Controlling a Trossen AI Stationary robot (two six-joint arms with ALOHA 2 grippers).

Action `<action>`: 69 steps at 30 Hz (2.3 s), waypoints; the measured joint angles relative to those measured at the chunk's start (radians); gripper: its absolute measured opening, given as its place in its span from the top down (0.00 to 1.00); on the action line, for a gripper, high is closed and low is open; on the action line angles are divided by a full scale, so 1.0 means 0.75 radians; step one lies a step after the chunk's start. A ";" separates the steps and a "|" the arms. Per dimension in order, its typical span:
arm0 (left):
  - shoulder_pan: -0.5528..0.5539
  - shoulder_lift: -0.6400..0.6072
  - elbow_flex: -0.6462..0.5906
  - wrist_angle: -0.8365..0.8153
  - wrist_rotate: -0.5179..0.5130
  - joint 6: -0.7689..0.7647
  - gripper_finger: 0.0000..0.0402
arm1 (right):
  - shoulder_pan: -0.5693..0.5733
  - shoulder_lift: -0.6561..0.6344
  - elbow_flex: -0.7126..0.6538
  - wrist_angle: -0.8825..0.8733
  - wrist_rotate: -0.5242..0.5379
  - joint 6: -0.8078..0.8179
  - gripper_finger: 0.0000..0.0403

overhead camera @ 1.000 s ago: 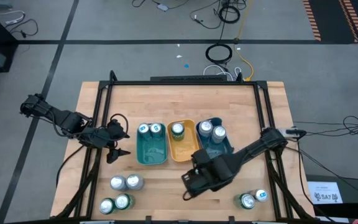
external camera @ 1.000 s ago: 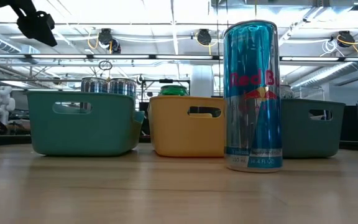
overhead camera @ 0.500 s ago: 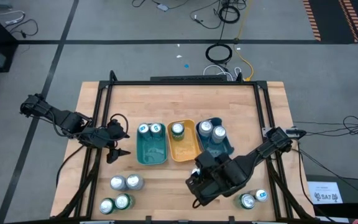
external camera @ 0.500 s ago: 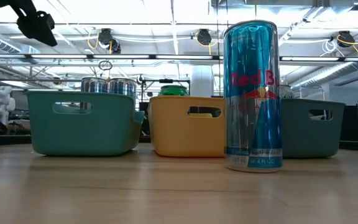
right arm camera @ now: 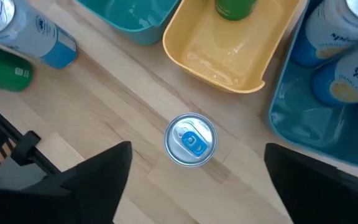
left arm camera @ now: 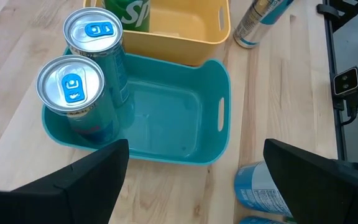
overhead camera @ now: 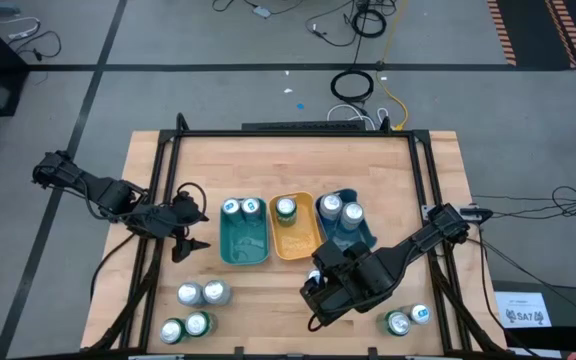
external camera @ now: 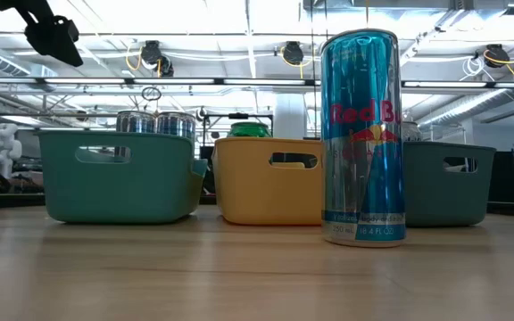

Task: Sort soda cans
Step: Move the white and blue soda can to the center

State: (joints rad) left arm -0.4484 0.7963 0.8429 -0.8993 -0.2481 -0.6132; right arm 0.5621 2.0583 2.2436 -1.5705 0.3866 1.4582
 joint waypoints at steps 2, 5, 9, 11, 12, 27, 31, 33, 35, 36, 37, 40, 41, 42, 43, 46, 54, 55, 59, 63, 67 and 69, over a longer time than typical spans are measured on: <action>0.000 -0.001 0.000 0.000 0.000 0.000 0.05 | 0.000 0.000 0.000 0.000 0.001 0.002 0.06; 0.000 0.000 0.000 0.000 0.000 0.000 0.05 | 0.002 0.000 0.000 0.007 0.000 0.062 0.02; 0.000 0.000 0.000 0.000 0.000 0.000 0.05 | 0.003 0.000 0.000 0.027 -0.039 0.062 0.01; 0.000 0.000 0.000 0.000 0.000 0.000 0.05 | 0.003 0.001 0.000 0.001 -0.071 0.136 0.02; 0.000 0.000 0.000 0.000 0.000 0.000 0.05 | 0.003 0.001 0.000 -0.004 -0.082 0.184 0.02; 0.001 0.000 0.000 0.000 -0.041 0.000 0.05 | 0.075 -0.108 -0.326 0.000 -0.283 0.475 0.03; 0.001 0.000 0.000 0.000 -0.053 0.000 0.05 | 0.133 -0.269 -0.614 -0.001 -0.406 0.671 0.03; 0.001 -0.001 -0.001 0.000 -0.058 0.000 0.05 | 0.175 -0.365 -0.730 -0.003 -0.440 0.788 0.03; 0.001 0.000 -0.001 -0.001 -0.060 0.000 0.05 | 0.224 -0.454 -0.821 -0.003 -0.468 0.923 0.03; 0.001 0.000 -0.001 0.000 -0.061 0.000 0.05 | 0.254 -0.494 -0.862 0.001 -0.486 0.992 0.03; 0.001 -0.001 -0.001 0.000 -0.061 0.000 0.05 | 0.283 -0.530 -0.900 0.018 -0.504 1.056 0.03; 0.001 -0.001 -0.001 0.000 -0.061 0.000 0.05 | 0.349 -0.609 -0.993 0.113 -0.618 1.125 0.03; 0.001 -0.001 -0.001 0.000 -0.061 0.000 0.05 | 0.361 -0.620 -1.014 0.124 -0.657 1.135 0.03; 0.001 -0.001 -0.001 0.000 -0.061 -0.001 0.05 | 0.371 -0.624 -1.031 0.126 -0.680 1.138 0.03; 0.001 0.000 -0.001 0.000 -0.061 0.000 0.05 | 0.381 -0.623 -1.041 0.123 -0.691 1.138 0.03; 0.001 0.000 -0.001 0.000 -0.062 -0.004 0.05 | 0.409 -0.623 -1.043 0.120 -0.691 1.138 0.03; 0.002 -0.001 -0.001 0.000 -0.066 -0.010 0.05 | 0.515 -0.624 -1.043 0.122 -0.693 1.115 0.03; 0.002 -0.001 -0.001 0.000 -0.067 -0.010 0.05 | 0.532 -0.624 -1.043 0.122 -0.693 1.100 0.03; 0.002 -0.001 -0.001 0.000 -0.066 -0.010 0.05 | 0.580 -0.652 -1.043 0.124 -0.683 1.009 0.03; 0.002 -0.001 -0.001 0.000 -0.066 -0.010 0.05 | 0.602 -0.708 -1.042 0.109 -0.618 0.862 0.03; 0.002 -0.001 -0.001 0.000 -0.066 -0.010 0.05 | 0.606 -0.755 -1.041 0.087 -0.536 0.555 0.03; 0.002 0.000 -0.001 0.000 -0.066 -0.010 0.05 | 0.606 -0.757 -1.041 0.086 -0.530 0.319 0.03</action>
State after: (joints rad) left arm -0.4473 0.7963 0.8425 -0.8989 -0.2977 -0.6209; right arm 1.0164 1.4906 1.4628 -1.5059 -0.0109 1.6972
